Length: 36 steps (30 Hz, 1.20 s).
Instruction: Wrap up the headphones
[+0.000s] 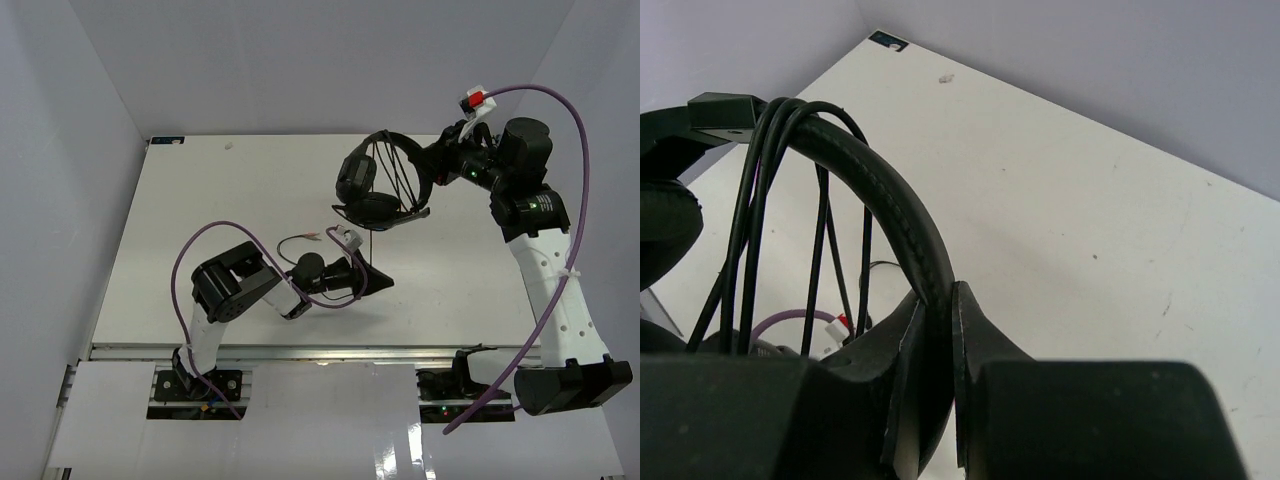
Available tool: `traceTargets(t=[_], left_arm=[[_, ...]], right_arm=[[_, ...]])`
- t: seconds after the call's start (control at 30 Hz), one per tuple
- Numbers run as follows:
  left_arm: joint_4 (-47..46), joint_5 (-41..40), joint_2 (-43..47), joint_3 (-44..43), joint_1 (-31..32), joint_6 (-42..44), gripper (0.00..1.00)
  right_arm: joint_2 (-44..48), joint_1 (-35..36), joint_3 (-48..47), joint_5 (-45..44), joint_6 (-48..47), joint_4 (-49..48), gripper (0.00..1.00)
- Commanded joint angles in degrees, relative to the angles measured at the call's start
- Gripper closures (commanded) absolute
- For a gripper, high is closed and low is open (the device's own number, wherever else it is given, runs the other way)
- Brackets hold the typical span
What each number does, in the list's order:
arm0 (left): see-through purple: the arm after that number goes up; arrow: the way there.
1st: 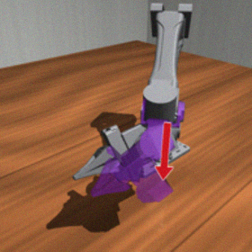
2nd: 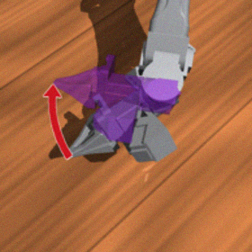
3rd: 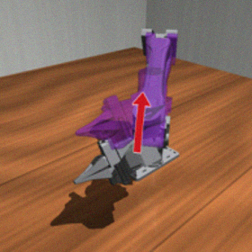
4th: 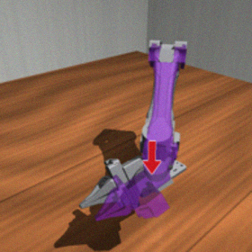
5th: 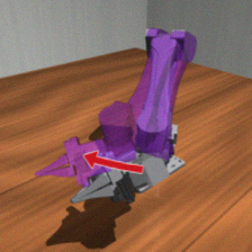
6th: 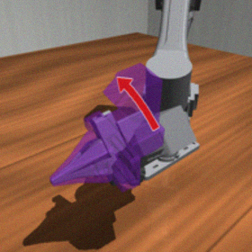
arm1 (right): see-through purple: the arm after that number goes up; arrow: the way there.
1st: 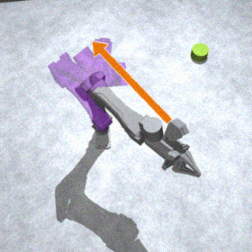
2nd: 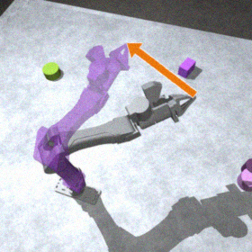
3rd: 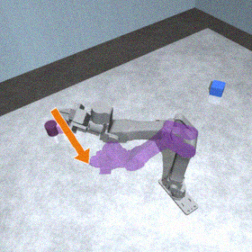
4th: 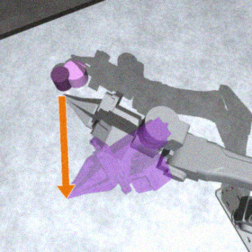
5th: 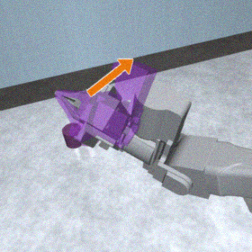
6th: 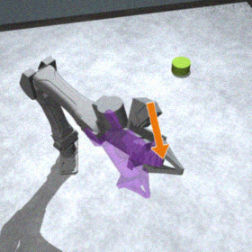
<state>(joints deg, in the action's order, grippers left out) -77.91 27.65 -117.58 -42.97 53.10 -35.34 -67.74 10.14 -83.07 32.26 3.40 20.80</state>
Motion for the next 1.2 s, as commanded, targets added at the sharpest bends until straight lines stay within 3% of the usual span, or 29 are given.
traceTargets(t=[0.0, 0.33, 0.67, 1.17], left_arm=[[-11.46, -1.61, -1.75, -0.8, 3.18, -1.09, 0.95], [-9.01, -5.64, 1.75, 1.93, 9.39, -0.12, 0.92], [-2.86, -8.23, 3.33, -1.42, 11.42, 0.18, 0.83], [0.68, -7.32, 3.53, -4.61, 15.01, -0.46, 0.84]], right_arm=[[0.84, -1.01, -5.05, -7.66, 6.98, -7.48, 0.92], [-0.69, -1.21, -4.85, -21.57, 9.5, -8.93, 0.92], [-0.81, -1.27, -2.8, -25.93, 11.89, -10.52, 0.92], [-1.43, -1.27, -1.52, -36.43, 12.09, -13.68, 0.92]])
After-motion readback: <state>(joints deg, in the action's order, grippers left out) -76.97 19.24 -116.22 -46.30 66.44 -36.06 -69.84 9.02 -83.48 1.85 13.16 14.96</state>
